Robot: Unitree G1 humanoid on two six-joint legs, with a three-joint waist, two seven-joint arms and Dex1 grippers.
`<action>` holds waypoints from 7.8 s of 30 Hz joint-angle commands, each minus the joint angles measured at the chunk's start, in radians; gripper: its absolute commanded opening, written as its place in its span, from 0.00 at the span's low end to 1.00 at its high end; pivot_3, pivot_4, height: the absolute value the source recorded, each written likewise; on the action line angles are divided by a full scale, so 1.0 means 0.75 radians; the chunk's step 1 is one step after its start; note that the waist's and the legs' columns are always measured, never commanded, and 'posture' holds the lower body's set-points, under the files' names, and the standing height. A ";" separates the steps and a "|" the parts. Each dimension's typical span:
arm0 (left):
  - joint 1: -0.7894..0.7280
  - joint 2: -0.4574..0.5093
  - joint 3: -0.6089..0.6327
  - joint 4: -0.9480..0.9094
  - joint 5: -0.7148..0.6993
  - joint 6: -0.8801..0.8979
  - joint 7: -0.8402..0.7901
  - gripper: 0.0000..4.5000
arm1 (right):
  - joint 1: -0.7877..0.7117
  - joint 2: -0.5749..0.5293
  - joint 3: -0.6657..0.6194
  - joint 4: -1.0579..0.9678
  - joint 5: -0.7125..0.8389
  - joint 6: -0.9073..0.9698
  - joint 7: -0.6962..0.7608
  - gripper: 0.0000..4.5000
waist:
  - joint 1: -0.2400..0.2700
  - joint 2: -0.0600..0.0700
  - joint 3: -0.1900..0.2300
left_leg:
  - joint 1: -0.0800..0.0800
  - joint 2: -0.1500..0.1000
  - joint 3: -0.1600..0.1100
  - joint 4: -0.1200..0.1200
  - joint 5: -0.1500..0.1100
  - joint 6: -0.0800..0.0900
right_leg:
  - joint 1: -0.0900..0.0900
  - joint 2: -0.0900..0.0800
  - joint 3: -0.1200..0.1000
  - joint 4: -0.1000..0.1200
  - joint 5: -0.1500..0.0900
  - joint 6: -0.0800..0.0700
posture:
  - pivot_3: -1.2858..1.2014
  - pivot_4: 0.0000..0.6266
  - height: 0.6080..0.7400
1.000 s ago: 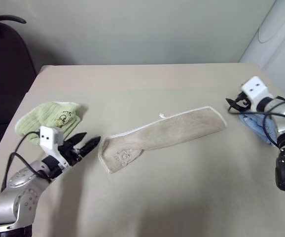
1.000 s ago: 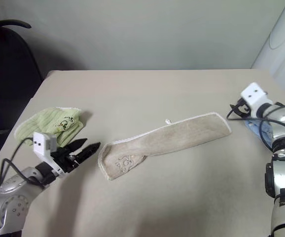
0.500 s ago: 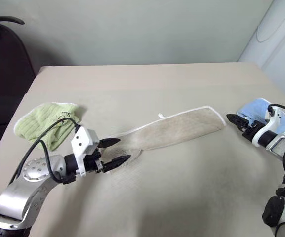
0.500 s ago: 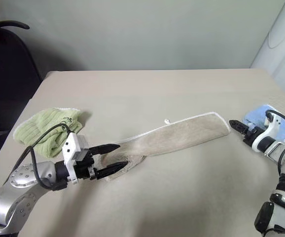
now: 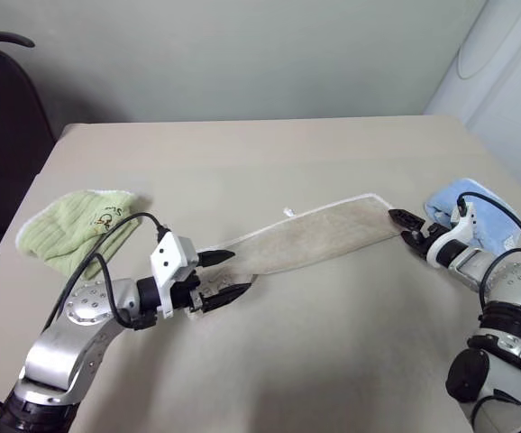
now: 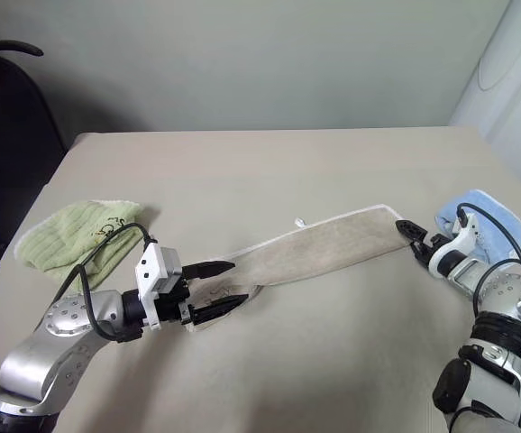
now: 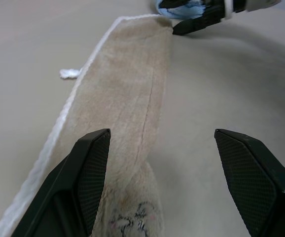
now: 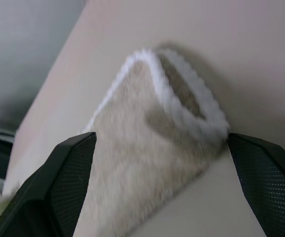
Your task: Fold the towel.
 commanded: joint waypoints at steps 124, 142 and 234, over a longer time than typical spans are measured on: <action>0.463 -0.278 0.314 0.009 -1.367 0.380 1.427 1.00 | 0.021 0.127 0.866 -0.108 -0.583 -1.208 0.636 0.00 | 0.025 0.014 -0.002 | 0.020 -0.001 0.001 -0.014 0.009 -0.015 | 0.014 0.002 -0.003 0.000 -0.002 -0.005 | 0.52 0.24 1.00; 0.558 -0.397 0.363 -0.076 -1.344 0.285 1.405 0.02 | -0.010 0.130 0.868 -0.082 -0.591 -1.226 0.638 0.00 | 0.007 0.016 -0.001 | 0.019 0.000 0.003 -0.017 0.009 -0.015 | 0.010 0.003 -0.001 0.000 -0.003 -0.007 | 0.52 0.24 1.00; -0.502 -0.573 -0.080 0.238 0.065 0.301 0.449 0.02 | 0.295 -0.165 0.715 -0.517 -0.417 -0.850 0.575 0.08 | 0.044 0.004 0.000 | -0.006 -0.002 0.004 0.008 0.009 -0.012 | 0.001 0.000 0.000 -0.003 0.001 0.006 | 0.52 0.24 1.00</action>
